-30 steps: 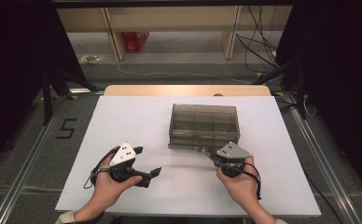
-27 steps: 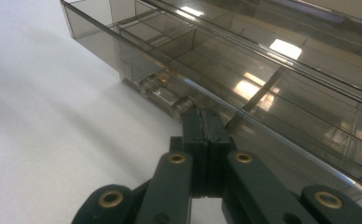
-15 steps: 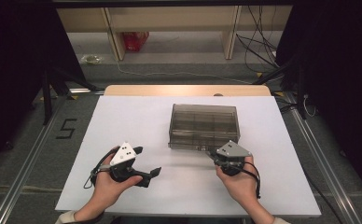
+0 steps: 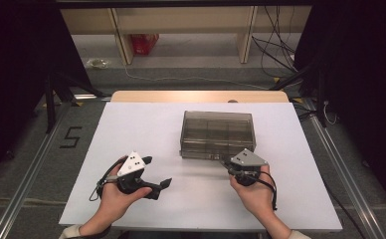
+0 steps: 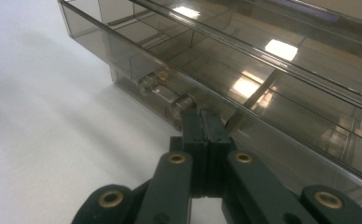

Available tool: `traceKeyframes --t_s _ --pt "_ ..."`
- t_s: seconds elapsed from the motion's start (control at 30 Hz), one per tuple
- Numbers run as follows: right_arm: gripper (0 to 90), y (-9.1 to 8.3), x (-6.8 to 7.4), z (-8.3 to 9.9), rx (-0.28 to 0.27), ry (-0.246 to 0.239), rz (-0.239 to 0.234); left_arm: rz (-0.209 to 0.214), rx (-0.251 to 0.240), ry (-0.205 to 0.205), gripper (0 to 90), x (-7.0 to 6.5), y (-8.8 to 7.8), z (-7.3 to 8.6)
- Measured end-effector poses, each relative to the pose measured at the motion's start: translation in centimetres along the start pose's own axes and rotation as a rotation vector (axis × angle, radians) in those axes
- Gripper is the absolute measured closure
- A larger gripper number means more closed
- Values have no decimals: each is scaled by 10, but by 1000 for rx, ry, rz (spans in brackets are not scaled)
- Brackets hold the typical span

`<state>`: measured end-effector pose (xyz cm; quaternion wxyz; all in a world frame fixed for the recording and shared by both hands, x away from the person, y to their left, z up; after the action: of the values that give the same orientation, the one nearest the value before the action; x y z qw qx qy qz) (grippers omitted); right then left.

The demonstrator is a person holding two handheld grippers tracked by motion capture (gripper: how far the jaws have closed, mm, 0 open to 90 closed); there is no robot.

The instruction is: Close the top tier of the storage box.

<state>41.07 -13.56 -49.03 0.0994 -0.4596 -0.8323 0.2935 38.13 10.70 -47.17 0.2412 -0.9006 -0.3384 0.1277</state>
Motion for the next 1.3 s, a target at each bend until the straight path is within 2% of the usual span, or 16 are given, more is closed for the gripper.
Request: traceKeyframes --t_s 1.3 --pt "900 12 -10 -4 3 21 21 0 -1 2 10 0 1 0"
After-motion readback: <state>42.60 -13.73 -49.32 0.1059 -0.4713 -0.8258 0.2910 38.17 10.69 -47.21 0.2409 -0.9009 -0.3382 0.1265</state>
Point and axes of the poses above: each handheld gripper's, and its own axes: y roughly forward along the jaws, z roughly out of its underside, x roughly to its left, the point moved 8 cm from there along y, roughly forward along the jaws, and after that the axes turned 4 degrees about x, right-handed, at the moved point
